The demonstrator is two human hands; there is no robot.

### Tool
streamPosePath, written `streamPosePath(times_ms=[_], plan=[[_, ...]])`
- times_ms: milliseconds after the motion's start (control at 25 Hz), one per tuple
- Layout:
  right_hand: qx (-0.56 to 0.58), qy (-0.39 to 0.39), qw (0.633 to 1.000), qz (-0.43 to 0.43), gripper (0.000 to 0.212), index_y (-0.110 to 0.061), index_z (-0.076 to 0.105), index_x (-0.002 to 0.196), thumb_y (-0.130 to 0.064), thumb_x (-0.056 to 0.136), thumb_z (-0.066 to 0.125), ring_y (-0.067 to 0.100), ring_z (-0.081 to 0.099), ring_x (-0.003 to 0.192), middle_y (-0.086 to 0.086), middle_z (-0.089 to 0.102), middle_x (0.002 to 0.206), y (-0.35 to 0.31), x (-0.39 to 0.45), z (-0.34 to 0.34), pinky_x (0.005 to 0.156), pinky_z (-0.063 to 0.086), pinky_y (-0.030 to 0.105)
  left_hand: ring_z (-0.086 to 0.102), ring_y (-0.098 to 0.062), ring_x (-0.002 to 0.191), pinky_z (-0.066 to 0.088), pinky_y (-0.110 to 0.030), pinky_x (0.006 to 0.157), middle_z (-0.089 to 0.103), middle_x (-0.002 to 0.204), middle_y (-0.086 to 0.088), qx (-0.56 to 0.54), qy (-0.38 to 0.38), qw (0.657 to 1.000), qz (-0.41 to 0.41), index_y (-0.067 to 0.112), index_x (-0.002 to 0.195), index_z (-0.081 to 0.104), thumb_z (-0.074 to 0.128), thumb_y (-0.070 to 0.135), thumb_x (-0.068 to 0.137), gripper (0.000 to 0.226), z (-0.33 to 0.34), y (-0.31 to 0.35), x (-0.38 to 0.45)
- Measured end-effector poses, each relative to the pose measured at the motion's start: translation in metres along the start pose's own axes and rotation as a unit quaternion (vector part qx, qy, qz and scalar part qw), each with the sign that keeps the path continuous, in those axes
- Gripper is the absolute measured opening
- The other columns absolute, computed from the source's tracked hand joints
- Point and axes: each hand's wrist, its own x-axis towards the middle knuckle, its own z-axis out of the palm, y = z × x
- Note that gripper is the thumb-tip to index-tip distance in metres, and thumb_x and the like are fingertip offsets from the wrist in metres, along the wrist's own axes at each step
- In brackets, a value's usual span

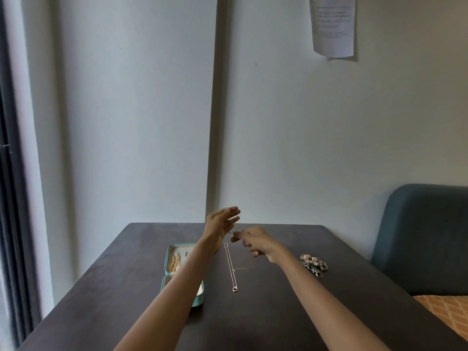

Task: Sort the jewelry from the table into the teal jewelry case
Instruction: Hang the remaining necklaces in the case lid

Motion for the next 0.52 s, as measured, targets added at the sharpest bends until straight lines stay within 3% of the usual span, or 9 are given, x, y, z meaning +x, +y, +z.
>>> streamPosePath(times_ms=[120,280,400,520], plan=[[0.024,0.005,1.000,-0.016,0.022,-0.011,0.063,0.086,-0.032,0.091,0.058,0.005,0.028,0.041,-0.004,0.036,0.057,-0.017,-0.006,-0.007,0.041,0.027,0.017,0.066,-0.016,0.061,0.046,-0.030,0.066,0.068,0.090,-0.016,0.085,0.009,0.996,-0.025,-0.006,0.110,0.060,0.040,0.008,0.098,0.028,0.001,-0.002,-0.007],[0.047,0.089,0.994,-0.053,0.020,-0.011,0.060,0.078,-0.027,0.089,0.057,0.009,0.031,0.044,-0.002,0.039,0.056,-0.027,-0.005,-0.016,0.042,0.027,0.020,0.064,-0.025,0.060,0.055,-0.031,0.061,0.062,0.075,-0.014,0.149,-0.083,0.981,-0.093,-0.003,0.102,0.060,0.036,0.014,0.101,0.030,0.014,0.006,-0.022],[0.085,0.173,0.979,-0.058,0.019,-0.013,0.056,0.076,-0.026,0.089,0.052,0.011,0.030,0.047,-0.001,0.039,0.057,-0.022,0.001,-0.018,0.042,0.025,0.021,0.047,-0.017,0.047,0.048,-0.029,0.053,0.042,0.058,-0.005,0.119,-0.117,0.977,-0.129,0.004,0.091,0.058,0.035,0.025,0.101,0.033,0.021,0.011,-0.023],[0.098,0.187,0.976,-0.053,0.020,-0.012,0.054,0.079,-0.027,0.092,0.050,0.011,0.028,0.048,-0.001,0.035,0.057,-0.011,0.004,-0.017,0.042,0.023,0.021,0.030,-0.011,0.041,0.036,-0.023,0.047,0.027,0.051,0.003,0.048,-0.135,0.978,-0.153,0.012,0.075,0.051,0.040,0.035,0.099,0.036,0.019,0.013,-0.019]])
